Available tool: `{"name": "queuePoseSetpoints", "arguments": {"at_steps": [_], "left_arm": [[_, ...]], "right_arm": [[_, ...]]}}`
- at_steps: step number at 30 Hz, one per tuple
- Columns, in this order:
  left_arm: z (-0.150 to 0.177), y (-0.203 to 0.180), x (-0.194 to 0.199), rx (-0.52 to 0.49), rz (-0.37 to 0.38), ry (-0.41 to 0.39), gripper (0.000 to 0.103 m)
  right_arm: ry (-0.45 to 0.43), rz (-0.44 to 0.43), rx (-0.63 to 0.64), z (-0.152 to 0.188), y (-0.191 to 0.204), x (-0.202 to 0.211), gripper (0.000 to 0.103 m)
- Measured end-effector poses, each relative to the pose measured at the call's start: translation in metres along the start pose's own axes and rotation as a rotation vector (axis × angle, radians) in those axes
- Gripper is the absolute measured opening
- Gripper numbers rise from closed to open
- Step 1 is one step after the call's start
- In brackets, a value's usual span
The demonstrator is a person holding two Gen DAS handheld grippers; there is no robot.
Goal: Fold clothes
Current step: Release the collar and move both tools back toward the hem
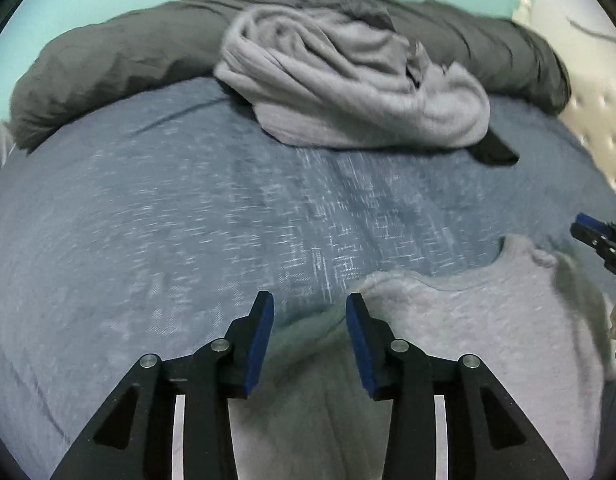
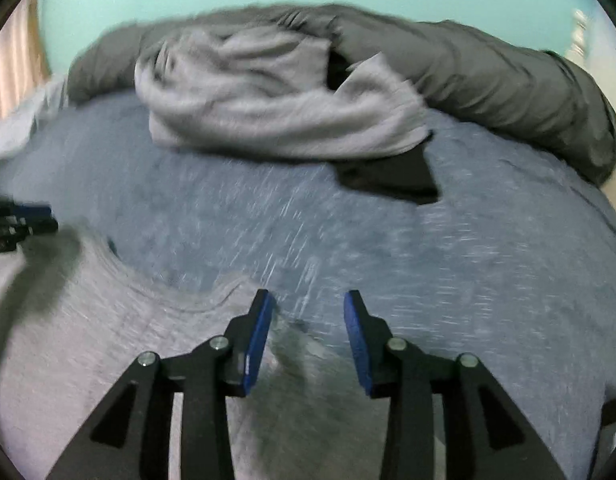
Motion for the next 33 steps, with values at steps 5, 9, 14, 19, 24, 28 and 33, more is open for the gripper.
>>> {"name": "queuePoseSetpoints", "arguments": {"at_steps": [5,9,14,19,24,28,33], "left_arm": [[0.022,0.003,0.062,0.047,0.037,-0.040,0.045],[0.054,-0.002,0.104,0.069,0.065,-0.053,0.048],[0.115,-0.004,0.155,0.099,0.081,-0.039,0.050],[0.164,-0.002,0.195,0.152,0.078,-0.035,0.051],[0.204,-0.001,0.224,0.222,0.074,-0.044,0.055],[0.229,-0.005,0.236,0.266,0.078,-0.042,0.055],[0.252,-0.011,0.246,0.280,0.078,-0.050,0.056]], "right_arm": [[-0.059,-0.025,-0.143,-0.002,-0.034,0.062,0.041],[-0.079,-0.058,-0.255,0.023,-0.056,0.131,0.045],[-0.081,-0.001,-0.301,0.071,-0.093,0.211,0.050],[-0.077,0.121,-0.419,0.119,-0.143,0.283,0.050],[-0.100,0.219,-0.518,0.157,-0.173,0.349,0.054],[-0.053,0.247,-0.524,0.188,-0.170,0.364,0.054],[0.059,0.236,-0.496,0.222,-0.150,0.351,0.055]]}}
Point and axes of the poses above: each gripper's, at about its wrist camera, not at the fingertips, and x roughly against the way its jaws point, y to its left, z to its underside, the point moved 5 cm from there along -x, roughly the way its jaws point, and after that the axes turned 14 degrees about -y, right-handed, at the moved point
